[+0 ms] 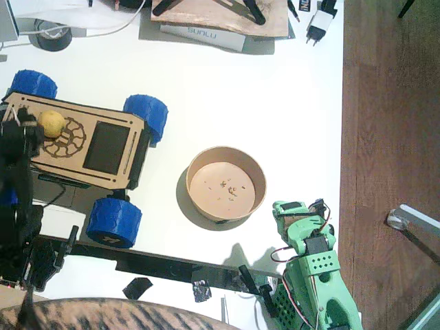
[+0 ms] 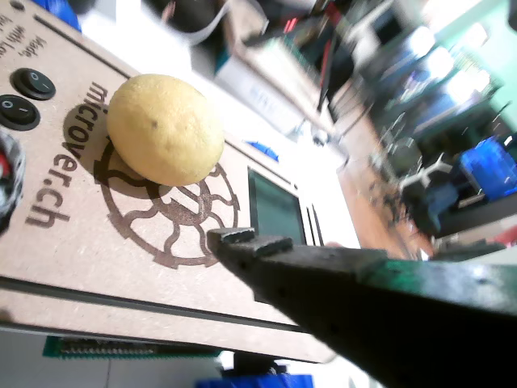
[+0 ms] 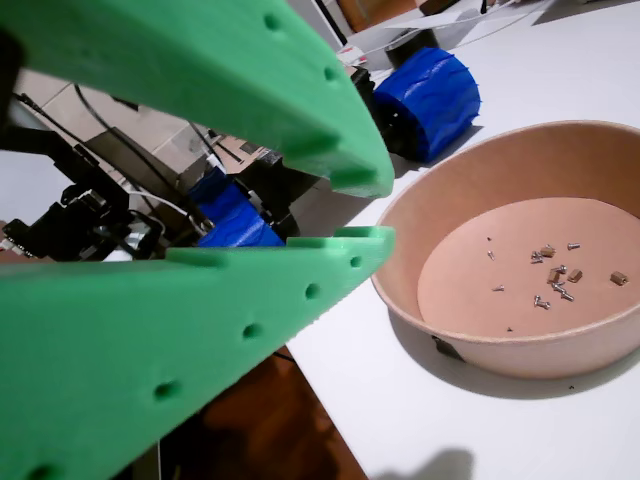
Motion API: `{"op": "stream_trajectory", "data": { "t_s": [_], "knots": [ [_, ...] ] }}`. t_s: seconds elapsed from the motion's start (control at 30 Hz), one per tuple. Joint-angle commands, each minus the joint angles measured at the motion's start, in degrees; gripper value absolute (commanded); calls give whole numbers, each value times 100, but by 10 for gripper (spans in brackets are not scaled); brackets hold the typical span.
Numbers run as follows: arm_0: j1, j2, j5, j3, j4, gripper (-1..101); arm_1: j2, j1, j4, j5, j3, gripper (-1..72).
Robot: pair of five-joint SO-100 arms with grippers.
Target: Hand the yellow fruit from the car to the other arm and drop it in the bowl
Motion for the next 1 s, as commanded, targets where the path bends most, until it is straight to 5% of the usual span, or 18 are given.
{"op": "stream_trajectory", "data": {
  "t_s": [0.0, 0.27, 0.97],
  "knots": [
    [-18, -220, 62, -896, 237, 430, 26, -18, -149, -70, -18, 0],
    [-9, -2039, 53, -1635, 44, 454, 26, -18, -149, -70, -18, 0],
    [44, -3173, 44, -1731, -422, 448, 26, -18, -149, -70, -18, 0]
  ]
}}
